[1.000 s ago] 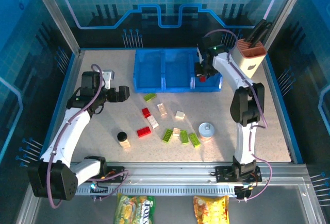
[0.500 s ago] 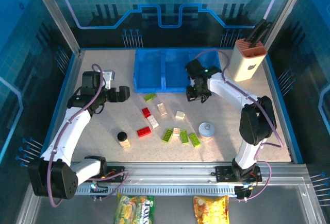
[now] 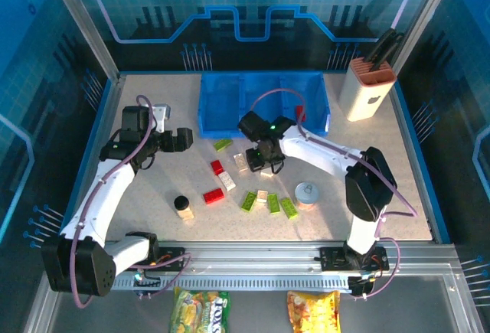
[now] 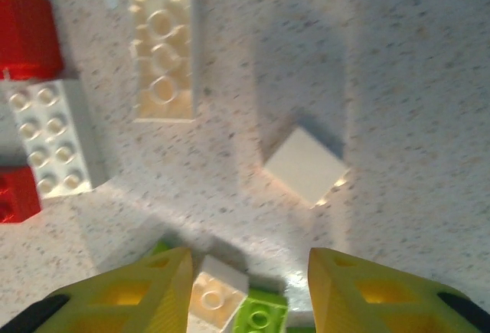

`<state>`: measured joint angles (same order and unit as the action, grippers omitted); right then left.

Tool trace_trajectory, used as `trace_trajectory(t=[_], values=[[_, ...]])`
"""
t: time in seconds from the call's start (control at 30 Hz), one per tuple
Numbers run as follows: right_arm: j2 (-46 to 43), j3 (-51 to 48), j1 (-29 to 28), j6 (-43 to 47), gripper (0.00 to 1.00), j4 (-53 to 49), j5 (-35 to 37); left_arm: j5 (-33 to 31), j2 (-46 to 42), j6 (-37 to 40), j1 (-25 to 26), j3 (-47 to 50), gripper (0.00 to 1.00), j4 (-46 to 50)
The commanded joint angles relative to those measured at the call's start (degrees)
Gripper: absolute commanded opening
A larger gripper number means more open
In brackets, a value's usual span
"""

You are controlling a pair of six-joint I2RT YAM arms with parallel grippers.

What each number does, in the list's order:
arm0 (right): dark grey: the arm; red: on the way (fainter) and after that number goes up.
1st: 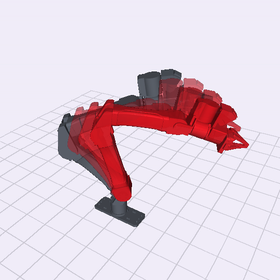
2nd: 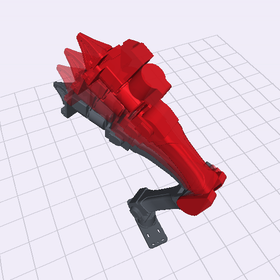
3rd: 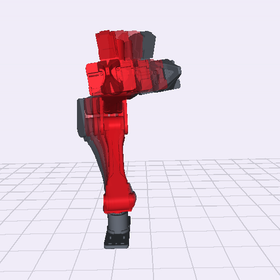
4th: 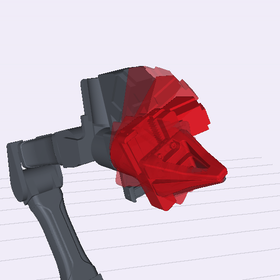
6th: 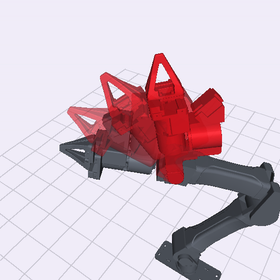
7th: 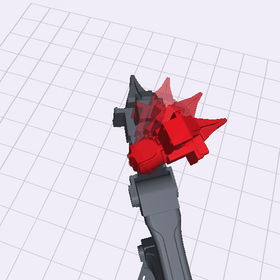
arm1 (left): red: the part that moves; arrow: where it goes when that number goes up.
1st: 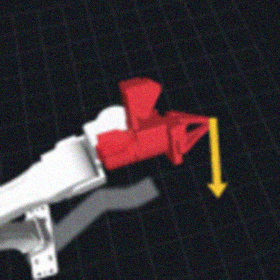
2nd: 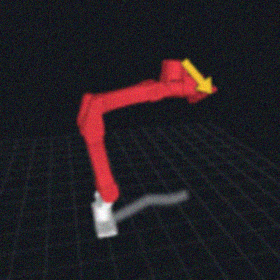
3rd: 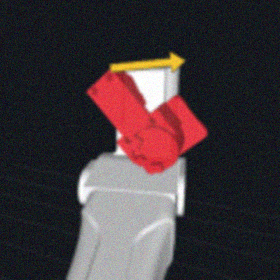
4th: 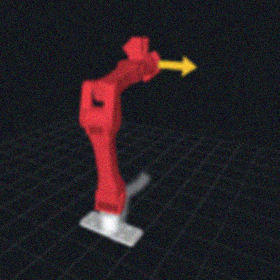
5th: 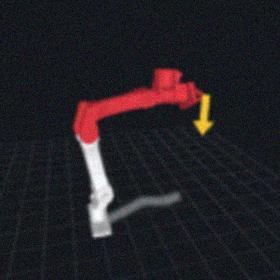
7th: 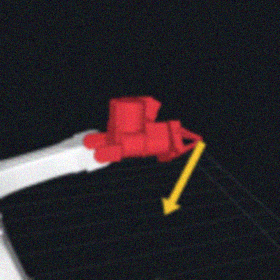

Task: Sort the legos into containers by color
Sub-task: Pick up the lego from the bottom-center of the table.

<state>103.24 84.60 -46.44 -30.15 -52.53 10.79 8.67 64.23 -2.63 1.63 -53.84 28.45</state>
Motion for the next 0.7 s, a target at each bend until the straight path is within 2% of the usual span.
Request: trace_trajectory(t=[0.0, 0.27, 0.37, 0.53, 0.67], values=[[-0.60, -1.55, -3.41, -7.95, 0.45, -1.76, 2.57, 0.39, -0.13, 0.07, -0.32, -1.17, 0.99, 1.09], [-0.47, -5.46, -11.82, -33.39, 0.49, -4.45, 6.74, 0.39, -0.33, 0.09, -0.31, -1.09, 0.99, 1.17], [-0.79, -7.38, -14.10, -40.20, 0.50, -3.06, 6.66, 0.45, -0.37, 0.13, -0.31, -1.03, 0.99, 1.18], [-0.95, -10.89, -16.64, -46.44, 0.51, 2.53, 3.55, 0.56, -0.75, 0.00, -0.33, -0.83, 0.99, 1.21], [0.59, -11.44, -17.95, -47.96, 0.53, 5.34, 1.28, 0.56, -1.10, -0.04, -0.31, -0.74, 0.99, 1.17]])
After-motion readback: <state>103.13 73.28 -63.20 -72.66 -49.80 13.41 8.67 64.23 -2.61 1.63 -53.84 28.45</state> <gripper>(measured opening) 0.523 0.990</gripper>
